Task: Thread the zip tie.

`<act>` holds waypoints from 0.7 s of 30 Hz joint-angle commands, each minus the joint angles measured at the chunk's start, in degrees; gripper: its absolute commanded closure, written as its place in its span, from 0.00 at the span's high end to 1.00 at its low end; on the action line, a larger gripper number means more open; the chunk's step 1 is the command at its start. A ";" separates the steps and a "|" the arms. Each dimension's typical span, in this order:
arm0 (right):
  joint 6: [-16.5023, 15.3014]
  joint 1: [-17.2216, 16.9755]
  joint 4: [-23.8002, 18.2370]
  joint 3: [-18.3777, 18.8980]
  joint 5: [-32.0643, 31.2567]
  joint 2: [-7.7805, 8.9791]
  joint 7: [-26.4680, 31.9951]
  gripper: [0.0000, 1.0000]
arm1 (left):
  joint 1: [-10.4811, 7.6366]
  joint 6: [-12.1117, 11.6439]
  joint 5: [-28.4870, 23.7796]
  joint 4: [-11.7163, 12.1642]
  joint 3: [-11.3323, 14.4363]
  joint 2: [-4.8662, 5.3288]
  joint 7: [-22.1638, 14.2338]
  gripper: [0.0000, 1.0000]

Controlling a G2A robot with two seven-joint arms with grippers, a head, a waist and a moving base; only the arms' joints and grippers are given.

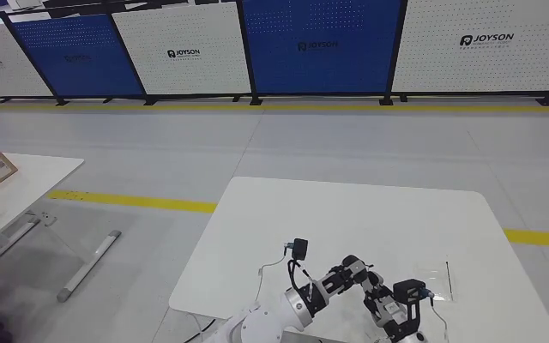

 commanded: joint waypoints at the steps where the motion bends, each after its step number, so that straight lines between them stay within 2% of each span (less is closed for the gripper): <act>1: -0.17 -0.06 -0.09 0.13 1.40 -0.06 -0.57 1.00 | -0.02 0.47 0.27 0.23 -0.18 0.00 0.65 0.00; 7: -2.28 -2.41 -0.92 3.41 8.22 -0.07 -7.67 1.00 | -0.25 1.09 -1.01 0.85 -0.69 -0.16 2.55 0.00; 14: -7.42 -8.45 -3.98 10.50 13.09 0.59 -14.18 1.00 | -0.03 1.38 -2.69 1.78 -3.06 -0.01 3.85 0.00; 21: -8.18 -12.08 -5.81 15.79 18.71 0.97 -17.60 1.00 | -1.15 2.71 -4.47 4.46 -3.63 -0.19 3.97 0.00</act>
